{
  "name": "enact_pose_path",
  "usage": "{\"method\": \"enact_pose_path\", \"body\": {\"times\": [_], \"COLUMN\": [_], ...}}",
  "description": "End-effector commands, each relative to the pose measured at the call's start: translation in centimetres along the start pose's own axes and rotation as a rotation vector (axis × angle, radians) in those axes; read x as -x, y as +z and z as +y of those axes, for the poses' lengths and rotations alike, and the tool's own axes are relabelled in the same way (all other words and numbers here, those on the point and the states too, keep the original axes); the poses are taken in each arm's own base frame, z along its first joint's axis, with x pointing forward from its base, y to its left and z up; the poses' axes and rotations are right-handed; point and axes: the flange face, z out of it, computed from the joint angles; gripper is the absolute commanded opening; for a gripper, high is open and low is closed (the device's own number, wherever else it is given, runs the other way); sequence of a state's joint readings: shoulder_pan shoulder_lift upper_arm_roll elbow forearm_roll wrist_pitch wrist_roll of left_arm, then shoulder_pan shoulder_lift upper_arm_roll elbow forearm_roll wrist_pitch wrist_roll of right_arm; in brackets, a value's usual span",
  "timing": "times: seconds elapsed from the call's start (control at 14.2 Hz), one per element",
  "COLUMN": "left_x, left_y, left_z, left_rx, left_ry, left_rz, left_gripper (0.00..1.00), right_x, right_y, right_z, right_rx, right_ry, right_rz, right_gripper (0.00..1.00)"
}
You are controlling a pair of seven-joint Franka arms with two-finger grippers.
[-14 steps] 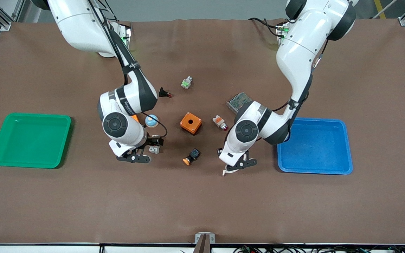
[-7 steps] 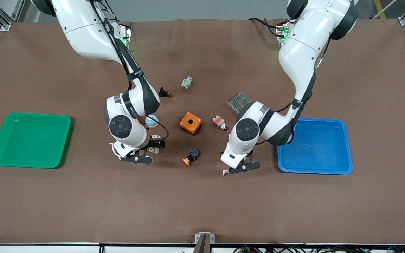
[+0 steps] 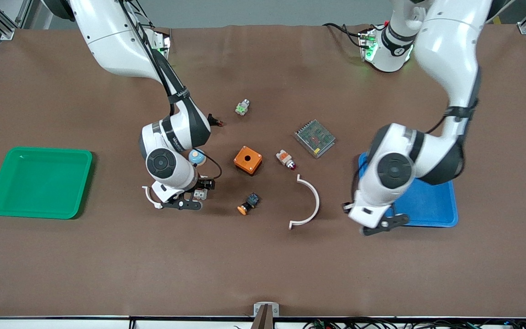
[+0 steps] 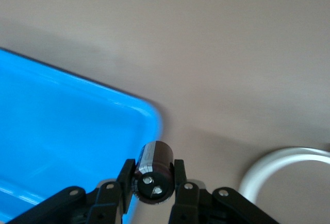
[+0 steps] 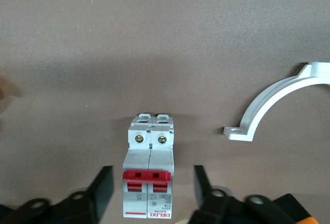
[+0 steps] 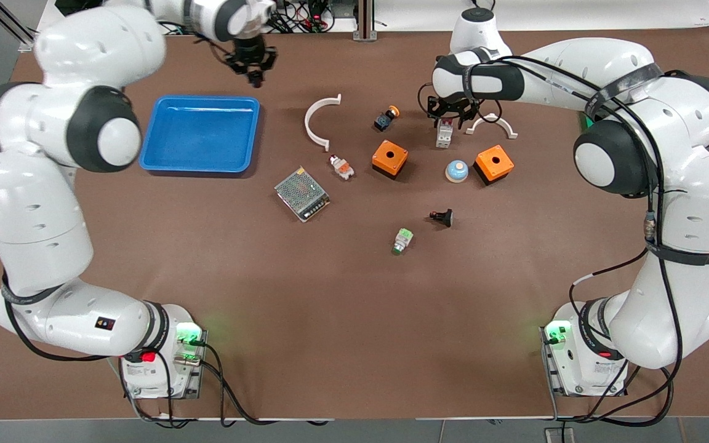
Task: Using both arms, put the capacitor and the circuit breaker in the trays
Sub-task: 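Carry the capacitor to the blue tray with the left gripper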
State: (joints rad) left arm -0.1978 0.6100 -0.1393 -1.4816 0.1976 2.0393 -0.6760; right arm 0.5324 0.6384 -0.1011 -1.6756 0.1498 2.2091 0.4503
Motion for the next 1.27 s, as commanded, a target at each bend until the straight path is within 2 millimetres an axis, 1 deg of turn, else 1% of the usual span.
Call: {"method": "enact_pose_path", "body": {"times": [0.0,0.07,0.14,0.21,0.28,0.35,0.42,0.49,0.56,0.63,0.7,0.77,0.85,0.92,0.99,1.06,1.13,1.2], "left_x": [0.8,0.6,0.7,0.8,0.9,1.0,1.1,1.6,1.7,2.0,2.0,1.8,1.6,1.5,1.1,0.9,0.7,0.4], "left_y": [2.8,4.2,6.0,7.3,8.5,9.5,10.1,10.7,11.0,11.7,11.8,11.6,11.0,10.0,8.1,5.8,2.4,-1.3], "left_z": [-6.4,-8.6,-10.8,-12.1,-13.2,-14.4,-14.8,-14.7,-14.7,-14.7,-14.7,-14.7,-14.7,-14.5,-14.7,-14.9,-15.4,-15.9], "left_rx": [-0.01,-0.001,0.009,0.017,0.018,0.016,0.014,0.013,0.012,0.009,0.009,0.012,0.014,0.017,0.022,0.024,0.021,0.022], "left_ry": [0.027,0.017,0.015,0.019,0.011,-0.004,-0.007,-0.005,-0.003,-0.002,-0.002,-0.004,-0.005,-0.001,-0.005,-0.006,-0.011,-0.021], "left_rz": [-0.017,-0.014,-0.012,-0.011,-0.019,-0.033,-0.043,-0.054,-0.058,-0.071,-0.073,-0.068,-0.059,-0.045,-0.018,0.009,0.039,0.074], "left_gripper": [0.0,0.0,0.0,0.0,0.0,0.0,0.0,0.0,0.02,0.04,0.13,0.46,0.9,1.0,1.0,1.0,1.0,1.0], "right_x": [0.3,0.4,0.4,0.4,0.4,0.2,-0.3,-0.9,-1.6,-2.3,-3.2,-4.0,-4.8,-5.7,-6.6,-7.1,-7.4,-7.5], "right_y": [0.1,0.0,-0.2,-0.7,-1.3,-2.4,-4.8,-6.6,-9.2,-11.5,-13.6,-15.9,-17.4,-18.8,-19.6,-19.7,-19.3,-19.0], "right_z": [-0.1,-0.1,-0.2,-0.1,0.0,0.6,1.3,2.5,4.1,6.2,8.6,12.0,15.5,19.7,23.8,27.5,30.4,34.3], "right_rx": [-0.012,-0.011,-0.012,-0.014,-0.013,-0.014,-0.023,-0.024,-0.025,-0.02,-0.018,-0.016,-0.02,-0.029,-0.018,0.014,0.037,0.033], "right_ry": [0.007,0.007,0.013,0.013,0.015,0.023,0.025,0.039,0.059,0.082,0.093,0.086,0.093,0.116,0.127,0.107,0.093,0.106], "right_rz": [-0.007,-0.008,-0.009,-0.008,-0.016,-0.023,-0.02,-0.029,-0.048,-0.07,-0.1,-0.138,-0.168,-0.183,-0.174,-0.166,-0.172,-0.178], "right_gripper": [0.48,0.39,0.33,0.26,0.23,0.2,0.19,0.18,0.18,0.18,0.18,0.18,0.18,0.18,0.18,0.19,0.19,0.19]}}
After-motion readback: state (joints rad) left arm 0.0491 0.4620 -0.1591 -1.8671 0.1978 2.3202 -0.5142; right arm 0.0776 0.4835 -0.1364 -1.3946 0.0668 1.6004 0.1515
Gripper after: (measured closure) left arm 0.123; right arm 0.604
